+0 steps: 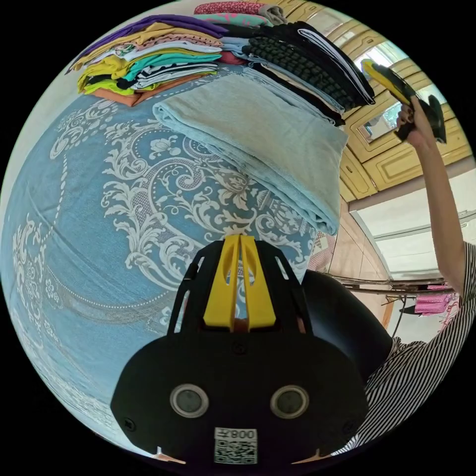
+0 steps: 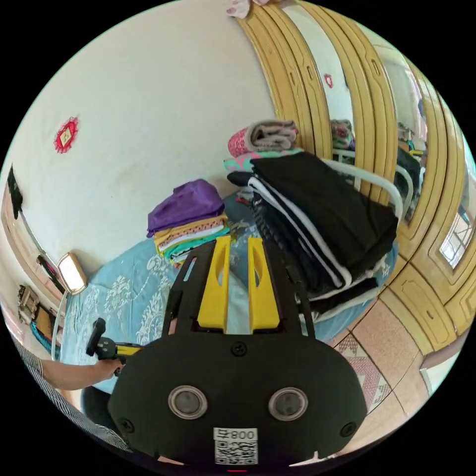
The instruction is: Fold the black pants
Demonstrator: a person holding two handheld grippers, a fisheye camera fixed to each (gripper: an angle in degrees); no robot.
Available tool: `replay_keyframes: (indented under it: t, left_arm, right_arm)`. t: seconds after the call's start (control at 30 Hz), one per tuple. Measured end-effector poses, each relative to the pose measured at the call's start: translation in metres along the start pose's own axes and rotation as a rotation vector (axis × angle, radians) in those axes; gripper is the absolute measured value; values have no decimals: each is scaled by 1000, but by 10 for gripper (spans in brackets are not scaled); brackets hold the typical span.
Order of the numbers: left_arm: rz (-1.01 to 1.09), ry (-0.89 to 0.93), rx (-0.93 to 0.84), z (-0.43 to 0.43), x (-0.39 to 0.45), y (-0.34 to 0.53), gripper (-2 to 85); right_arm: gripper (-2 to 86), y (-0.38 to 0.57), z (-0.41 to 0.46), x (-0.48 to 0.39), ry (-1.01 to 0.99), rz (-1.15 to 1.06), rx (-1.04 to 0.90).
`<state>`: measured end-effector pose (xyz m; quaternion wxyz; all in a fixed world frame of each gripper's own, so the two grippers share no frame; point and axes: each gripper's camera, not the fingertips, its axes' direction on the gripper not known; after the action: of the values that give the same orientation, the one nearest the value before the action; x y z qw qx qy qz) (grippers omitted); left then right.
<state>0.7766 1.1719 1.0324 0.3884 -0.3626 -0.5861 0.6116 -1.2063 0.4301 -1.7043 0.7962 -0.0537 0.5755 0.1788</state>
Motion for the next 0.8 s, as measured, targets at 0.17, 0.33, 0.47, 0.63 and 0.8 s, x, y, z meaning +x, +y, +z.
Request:
replay_keyframes:
  t: [0.17,0.33,0.47,0.63,0.8]
  left_arm:
    - [30,-31,-21,3,4,18,3]
    - [28,-67,1,7,7,49,3]
    - [28,-94,16,10,8,72,3]
    - [28,-131,38,14,7,110,3]
    - [13,-155,59,18,3,147,2]
  right_arm:
    - [81,-56,-6,15,126,-85,35]
    - [87,-101,0,31,169,-123,15]
    - [93,-136,13,42,257,-166,-46]
    - [79,-163,29,65,310,-158,-151]
    - [40,-180,5,101,317,-127,-136]
